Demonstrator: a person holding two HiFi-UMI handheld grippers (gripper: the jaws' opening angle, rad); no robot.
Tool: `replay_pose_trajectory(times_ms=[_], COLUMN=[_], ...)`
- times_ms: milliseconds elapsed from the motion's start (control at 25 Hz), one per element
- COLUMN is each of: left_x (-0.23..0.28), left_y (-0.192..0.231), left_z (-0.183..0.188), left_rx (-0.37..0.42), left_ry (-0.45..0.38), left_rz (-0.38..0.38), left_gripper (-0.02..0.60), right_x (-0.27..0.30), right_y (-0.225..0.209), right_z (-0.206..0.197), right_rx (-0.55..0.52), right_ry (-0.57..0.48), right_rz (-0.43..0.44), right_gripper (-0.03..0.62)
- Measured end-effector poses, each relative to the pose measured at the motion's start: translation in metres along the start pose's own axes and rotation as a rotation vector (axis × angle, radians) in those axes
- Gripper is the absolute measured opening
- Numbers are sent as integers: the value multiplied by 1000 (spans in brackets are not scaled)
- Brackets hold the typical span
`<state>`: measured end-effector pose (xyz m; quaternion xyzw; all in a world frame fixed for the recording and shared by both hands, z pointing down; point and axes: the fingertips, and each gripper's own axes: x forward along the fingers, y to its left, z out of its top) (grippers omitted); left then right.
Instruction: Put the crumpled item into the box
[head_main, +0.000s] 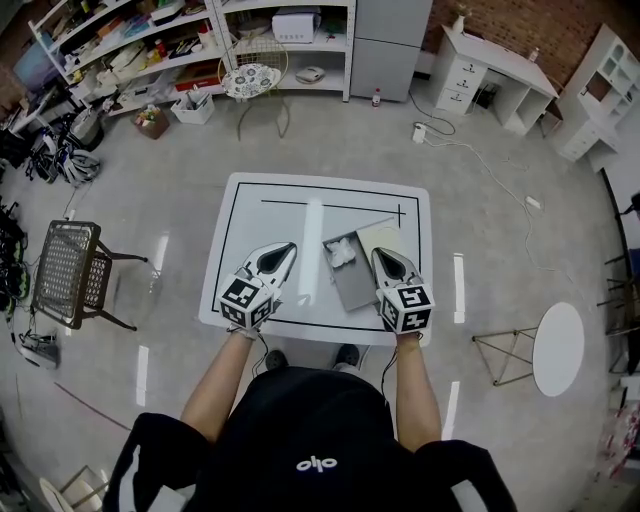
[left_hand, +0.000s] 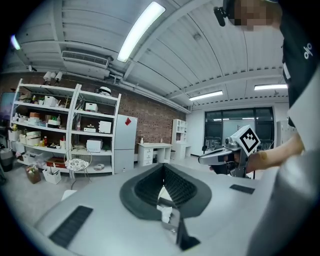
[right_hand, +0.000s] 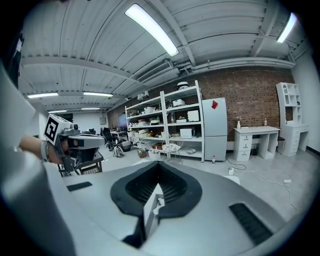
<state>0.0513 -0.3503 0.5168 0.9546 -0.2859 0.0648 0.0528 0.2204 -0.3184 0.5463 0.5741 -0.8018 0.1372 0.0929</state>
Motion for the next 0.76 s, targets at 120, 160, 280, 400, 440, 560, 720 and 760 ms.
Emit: replay_pose_trajectory(times_ms=[120,160,280,400,440,560,720,760], left_x=[-6,-9,-17,-22,-23,-25,-26,-27], left_y=[4,5,8,10,10,11,9,9], left_z=[-1,-2,-3,-5,-5,-6,-3,-2], left_rx=[-1,-1,-4,-10,-12,-14,-16,-17], left_ry=[-3,-5,-15,-19,-19,-22,-28,-29], left_rz=[-5,-6,-9,-10,-9,-9,-10,-11], left_gripper=[8,8,8,8,8,8,8,8], right_x=[1,0,0,0,0,0,-2,-2], right_y=[5,7,12,16,17,18,20,20], right_z=[0,-1,-4,-6,-6,-8,-6,-5], right_rx=[2,4,8,7,6,4,-1,-2], right_ry=[-3,-3,-4,-2,0,4,6,6], right_rz=[-14,-20,-32,-39,-41,-42,-41,-41], right_gripper=[9,9,9,9,9,9,9,9])
